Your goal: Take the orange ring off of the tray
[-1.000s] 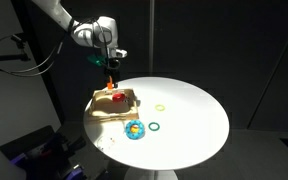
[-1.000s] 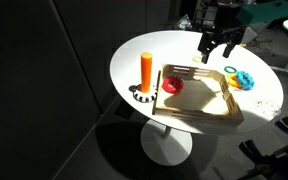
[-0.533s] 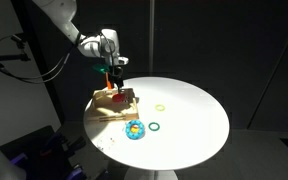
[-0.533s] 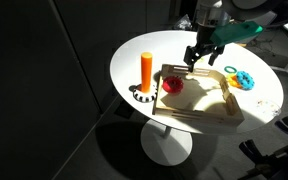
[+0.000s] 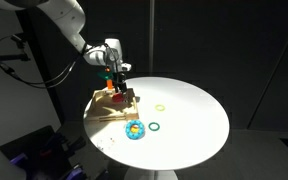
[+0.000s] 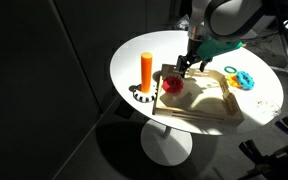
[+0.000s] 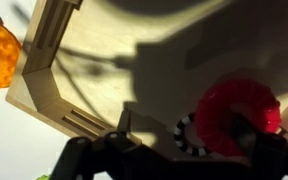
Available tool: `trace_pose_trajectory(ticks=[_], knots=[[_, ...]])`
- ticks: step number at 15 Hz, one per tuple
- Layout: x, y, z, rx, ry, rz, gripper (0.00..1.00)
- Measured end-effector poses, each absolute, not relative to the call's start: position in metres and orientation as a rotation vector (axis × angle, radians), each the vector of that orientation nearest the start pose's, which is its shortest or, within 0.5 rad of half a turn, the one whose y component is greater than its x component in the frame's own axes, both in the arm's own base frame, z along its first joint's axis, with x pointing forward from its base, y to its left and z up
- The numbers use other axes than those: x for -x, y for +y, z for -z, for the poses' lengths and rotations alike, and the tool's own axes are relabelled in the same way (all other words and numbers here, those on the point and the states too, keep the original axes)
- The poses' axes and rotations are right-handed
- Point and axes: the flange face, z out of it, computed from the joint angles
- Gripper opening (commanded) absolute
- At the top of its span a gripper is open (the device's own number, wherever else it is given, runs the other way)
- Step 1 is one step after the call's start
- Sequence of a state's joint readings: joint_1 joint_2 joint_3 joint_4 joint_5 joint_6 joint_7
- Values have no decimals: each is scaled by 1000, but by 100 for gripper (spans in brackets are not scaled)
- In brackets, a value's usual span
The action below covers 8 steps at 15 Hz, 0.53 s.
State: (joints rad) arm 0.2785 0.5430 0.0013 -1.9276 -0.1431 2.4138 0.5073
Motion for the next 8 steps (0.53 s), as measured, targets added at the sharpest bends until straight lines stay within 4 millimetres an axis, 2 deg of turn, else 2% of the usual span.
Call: trace_pose_trajectory(ticks=[8], knots=[[-611, 180, -166, 3255, 173, -28, 100]])
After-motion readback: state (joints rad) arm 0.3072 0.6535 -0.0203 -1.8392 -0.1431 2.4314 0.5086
